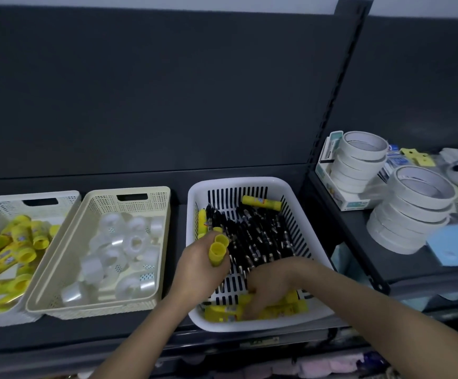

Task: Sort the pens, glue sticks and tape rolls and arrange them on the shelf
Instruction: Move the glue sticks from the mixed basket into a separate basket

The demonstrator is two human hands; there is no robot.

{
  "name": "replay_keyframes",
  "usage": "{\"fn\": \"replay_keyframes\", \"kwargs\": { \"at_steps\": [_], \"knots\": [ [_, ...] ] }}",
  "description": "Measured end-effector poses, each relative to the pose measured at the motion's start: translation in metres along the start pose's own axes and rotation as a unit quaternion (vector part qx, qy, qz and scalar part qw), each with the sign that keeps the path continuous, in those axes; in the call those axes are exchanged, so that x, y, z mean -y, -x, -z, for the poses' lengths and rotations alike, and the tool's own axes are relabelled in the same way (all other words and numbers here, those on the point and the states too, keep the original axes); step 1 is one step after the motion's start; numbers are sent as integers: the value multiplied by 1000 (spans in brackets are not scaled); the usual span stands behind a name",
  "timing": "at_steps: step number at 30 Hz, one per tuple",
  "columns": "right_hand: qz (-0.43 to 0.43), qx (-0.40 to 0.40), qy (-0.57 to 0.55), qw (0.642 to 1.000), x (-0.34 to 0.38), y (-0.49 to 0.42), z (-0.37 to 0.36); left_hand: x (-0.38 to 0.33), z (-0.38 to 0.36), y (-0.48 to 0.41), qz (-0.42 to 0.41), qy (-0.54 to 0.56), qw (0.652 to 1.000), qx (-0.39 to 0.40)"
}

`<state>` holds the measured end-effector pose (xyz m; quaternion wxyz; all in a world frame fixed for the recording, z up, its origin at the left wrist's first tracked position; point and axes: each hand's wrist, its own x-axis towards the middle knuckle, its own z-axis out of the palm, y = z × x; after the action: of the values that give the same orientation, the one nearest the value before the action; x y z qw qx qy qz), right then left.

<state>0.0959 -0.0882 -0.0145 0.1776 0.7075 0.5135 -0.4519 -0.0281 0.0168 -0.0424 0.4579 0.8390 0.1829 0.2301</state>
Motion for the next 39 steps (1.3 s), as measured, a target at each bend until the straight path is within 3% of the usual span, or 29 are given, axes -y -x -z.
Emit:
{"fn": "replay_keyframes", "kwargs": {
  "at_steps": [12,16,23,33,36,39],
  "knots": [
    [-5,48,-204,978,-8,-3,1,9,-1,-2,4,-2,1000,-27],
    [24,51,-197,979,-15,-5,3,12,-2,-3,10,-3,1000,-25],
    [59,4,-249,967,-22,-11,-5,10,-2,-3,14,-13,1000,-19],
    [120,-89,-241,959,-33,2,-15,-1,0,-3,11,-68,997,-21],
    [132,-131,-300,936,-39,9,-15,-6,1,-4,12,-69,998,1],
    [132,-215,-421,871,-47,17,-11,-13,1,-4,12,-62,998,22]
  ]
}}
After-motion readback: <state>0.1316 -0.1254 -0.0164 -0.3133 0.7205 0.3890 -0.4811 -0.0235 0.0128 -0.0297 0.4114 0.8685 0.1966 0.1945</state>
